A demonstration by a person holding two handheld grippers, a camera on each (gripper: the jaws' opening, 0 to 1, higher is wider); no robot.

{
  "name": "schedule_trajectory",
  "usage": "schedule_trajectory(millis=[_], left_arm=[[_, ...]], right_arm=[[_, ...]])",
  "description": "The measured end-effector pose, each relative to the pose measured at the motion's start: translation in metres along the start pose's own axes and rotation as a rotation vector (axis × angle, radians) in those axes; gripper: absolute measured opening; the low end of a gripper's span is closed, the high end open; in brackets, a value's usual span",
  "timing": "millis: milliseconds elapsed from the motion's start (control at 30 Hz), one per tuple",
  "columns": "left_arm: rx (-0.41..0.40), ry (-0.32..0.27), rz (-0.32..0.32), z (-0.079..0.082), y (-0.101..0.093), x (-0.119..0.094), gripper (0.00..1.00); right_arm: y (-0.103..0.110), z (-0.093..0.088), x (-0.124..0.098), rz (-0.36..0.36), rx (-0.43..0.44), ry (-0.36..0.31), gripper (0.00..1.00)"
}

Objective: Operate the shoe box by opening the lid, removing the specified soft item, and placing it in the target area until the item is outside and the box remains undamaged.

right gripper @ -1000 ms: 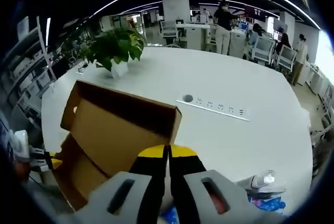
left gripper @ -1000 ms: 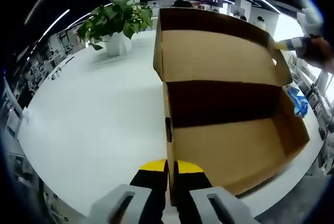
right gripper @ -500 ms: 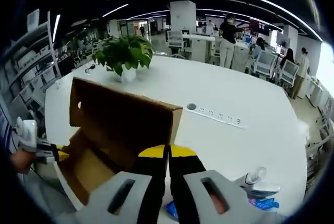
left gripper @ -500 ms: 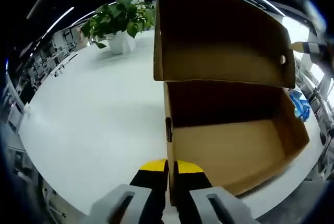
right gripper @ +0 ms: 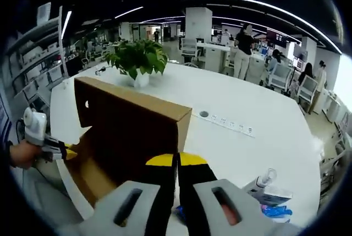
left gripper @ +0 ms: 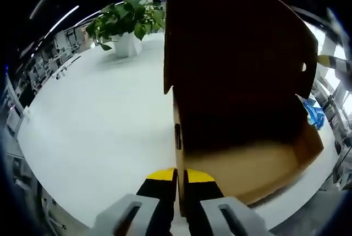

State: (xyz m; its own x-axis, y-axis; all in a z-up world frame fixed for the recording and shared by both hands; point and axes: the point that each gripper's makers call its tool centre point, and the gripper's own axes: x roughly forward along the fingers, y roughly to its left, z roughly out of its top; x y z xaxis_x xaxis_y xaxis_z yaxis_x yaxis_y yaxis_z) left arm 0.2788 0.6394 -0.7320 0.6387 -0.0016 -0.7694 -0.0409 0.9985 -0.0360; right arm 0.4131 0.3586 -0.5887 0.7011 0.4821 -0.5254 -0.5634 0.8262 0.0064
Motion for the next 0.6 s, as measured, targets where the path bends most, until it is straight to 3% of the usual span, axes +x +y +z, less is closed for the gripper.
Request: schedule_trajectory(millis=[167,367,600], left_arm=[[-0.011,-0.01,-0.042,0.001,0.0,0.0,0.06],[0.019,-0.049,-0.14,-0.002,-0.005,-0.005,0.1],[0.047,-0.05,-0.148,-0.001,-0.007,-0.005,0.11]], right_arm=[[0.005,-0.003,-0.005,-0.007,-0.046,-0.011,0.0],[0.008,-0.01,-0.013,-0.021,-0.049,-0.038,0.0],[0.015,-0.017,-0.022,-0.037,-0.05,-0.066,0.0]])
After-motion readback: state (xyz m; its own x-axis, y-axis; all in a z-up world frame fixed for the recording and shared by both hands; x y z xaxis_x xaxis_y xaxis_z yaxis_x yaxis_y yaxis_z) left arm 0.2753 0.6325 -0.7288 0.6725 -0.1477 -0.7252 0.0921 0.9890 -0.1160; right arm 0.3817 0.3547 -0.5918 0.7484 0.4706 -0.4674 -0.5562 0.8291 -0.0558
